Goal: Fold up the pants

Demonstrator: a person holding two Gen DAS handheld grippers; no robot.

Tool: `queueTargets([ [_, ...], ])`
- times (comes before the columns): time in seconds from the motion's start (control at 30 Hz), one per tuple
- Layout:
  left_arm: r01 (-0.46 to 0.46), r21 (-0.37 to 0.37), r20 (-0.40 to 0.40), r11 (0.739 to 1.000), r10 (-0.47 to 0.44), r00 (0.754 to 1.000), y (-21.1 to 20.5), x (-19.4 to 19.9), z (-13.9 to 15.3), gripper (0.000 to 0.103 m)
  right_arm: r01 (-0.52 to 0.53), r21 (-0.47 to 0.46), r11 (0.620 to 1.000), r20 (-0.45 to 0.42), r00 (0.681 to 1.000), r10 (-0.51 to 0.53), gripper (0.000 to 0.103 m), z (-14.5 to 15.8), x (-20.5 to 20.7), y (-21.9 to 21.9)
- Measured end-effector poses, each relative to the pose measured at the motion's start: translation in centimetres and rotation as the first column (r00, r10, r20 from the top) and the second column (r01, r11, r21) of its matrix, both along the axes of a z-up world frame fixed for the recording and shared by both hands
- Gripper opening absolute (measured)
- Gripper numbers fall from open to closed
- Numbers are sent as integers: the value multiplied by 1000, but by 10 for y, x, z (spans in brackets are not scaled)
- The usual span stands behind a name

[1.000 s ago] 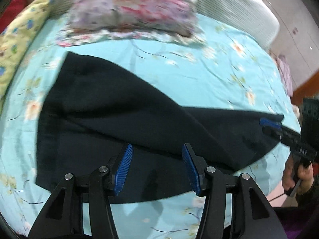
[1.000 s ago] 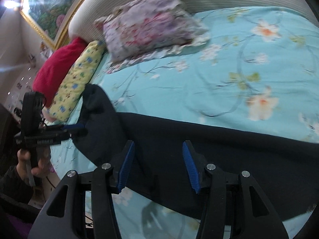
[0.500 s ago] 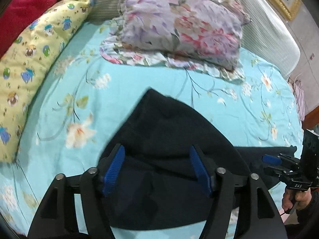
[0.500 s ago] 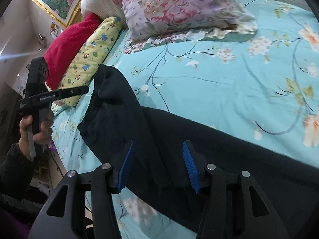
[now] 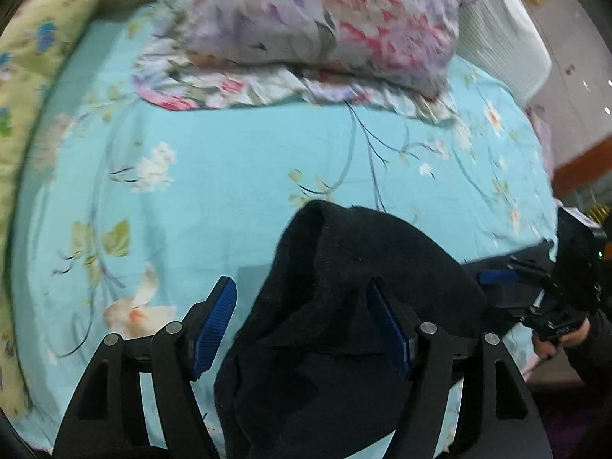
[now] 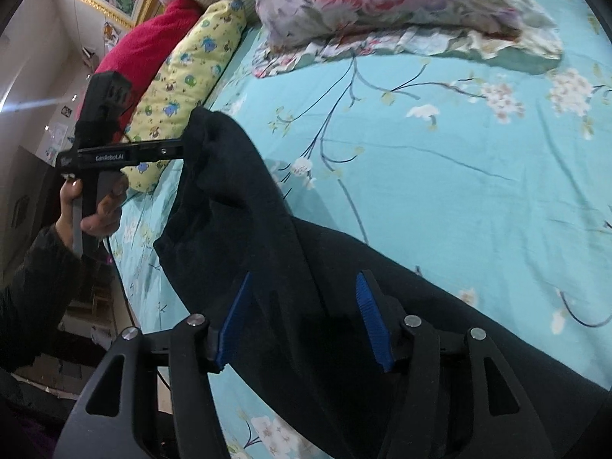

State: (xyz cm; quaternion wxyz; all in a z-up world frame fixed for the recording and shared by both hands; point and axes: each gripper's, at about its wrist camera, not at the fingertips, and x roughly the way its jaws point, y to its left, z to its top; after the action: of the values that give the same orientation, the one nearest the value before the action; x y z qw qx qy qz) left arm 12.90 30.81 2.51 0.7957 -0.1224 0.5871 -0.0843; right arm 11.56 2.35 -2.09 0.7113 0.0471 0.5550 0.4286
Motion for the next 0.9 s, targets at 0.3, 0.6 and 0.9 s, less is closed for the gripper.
queueTargets([
  [0.3, 81, 48, 42, 996, -83, 996, -18, -6, 2, 19, -71, -7, 997, 19, 997, 71, 12, -5, -8, 20],
  [0.6, 12, 73, 154, 997, -24, 988, -22, -50, 35, 10, -124, 33, 992, 121, 986, 119, 6, 27, -41, 14],
  [0.9, -119, 72, 201, 990, 102, 974, -18, -109, 36, 10, -213, -26, 977, 181, 960, 214, 6, 23, -83, 29],
])
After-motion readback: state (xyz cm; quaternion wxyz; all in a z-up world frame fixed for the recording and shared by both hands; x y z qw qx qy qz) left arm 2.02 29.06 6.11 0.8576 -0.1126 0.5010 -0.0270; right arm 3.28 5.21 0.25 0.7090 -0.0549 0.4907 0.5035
